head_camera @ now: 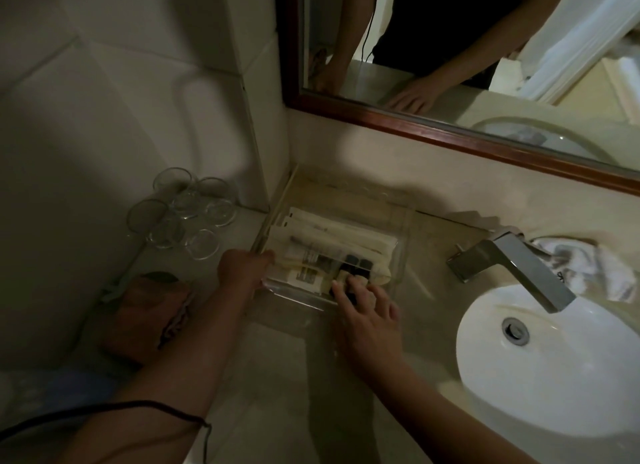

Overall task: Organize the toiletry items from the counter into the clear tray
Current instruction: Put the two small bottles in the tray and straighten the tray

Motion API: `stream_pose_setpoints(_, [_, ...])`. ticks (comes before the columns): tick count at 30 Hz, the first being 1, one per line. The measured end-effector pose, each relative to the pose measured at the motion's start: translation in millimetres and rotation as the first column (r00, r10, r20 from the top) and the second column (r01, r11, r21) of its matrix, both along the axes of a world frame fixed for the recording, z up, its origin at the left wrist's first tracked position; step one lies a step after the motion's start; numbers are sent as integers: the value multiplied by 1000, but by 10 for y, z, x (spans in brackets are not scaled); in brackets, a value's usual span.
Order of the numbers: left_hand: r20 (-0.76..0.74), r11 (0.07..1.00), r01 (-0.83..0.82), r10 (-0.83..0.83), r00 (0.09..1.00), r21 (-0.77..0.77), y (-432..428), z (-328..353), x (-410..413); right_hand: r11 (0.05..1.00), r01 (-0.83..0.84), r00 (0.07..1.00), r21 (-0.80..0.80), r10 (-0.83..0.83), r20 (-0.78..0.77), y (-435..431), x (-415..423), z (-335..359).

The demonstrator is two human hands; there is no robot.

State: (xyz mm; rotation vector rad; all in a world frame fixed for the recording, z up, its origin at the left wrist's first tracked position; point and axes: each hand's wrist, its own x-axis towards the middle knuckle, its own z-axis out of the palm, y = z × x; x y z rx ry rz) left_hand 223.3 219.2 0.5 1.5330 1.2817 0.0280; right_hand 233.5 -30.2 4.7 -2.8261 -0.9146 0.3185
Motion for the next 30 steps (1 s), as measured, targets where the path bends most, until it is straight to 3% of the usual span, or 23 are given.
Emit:
stream_pose_setpoints(6, [6,1000,21,-21,1000,-11,39,-50,32,1000,17,1000,4,-17,23,-13,36,13])
stream_pose_setpoints(10, [6,1000,29,-29,1000,-4,36,-27,29,990,105,992,98,-97,-81,-89,-5,43])
stream_pose_setpoints(15, [26,999,39,-38,999,-21,71,-89,69,869,419,907,265,-387,-164,-315,-38,-50])
stream_pose_setpoints(21, [55,1000,-23,22,998,13,41,-134,90,712,572,792,407,-352,-498,-219,-27,-14])
stream_pose_setpoints(26, [138,983,114,-134,981,144,-187,94,-25,615,641,751,460,-377,-542,-142,19,-64])
stream_pose_setpoints(30, [271,973,205,-227,936,106,-264,-16,-214,543,683,724,488,-413,-553,-133,33,-100])
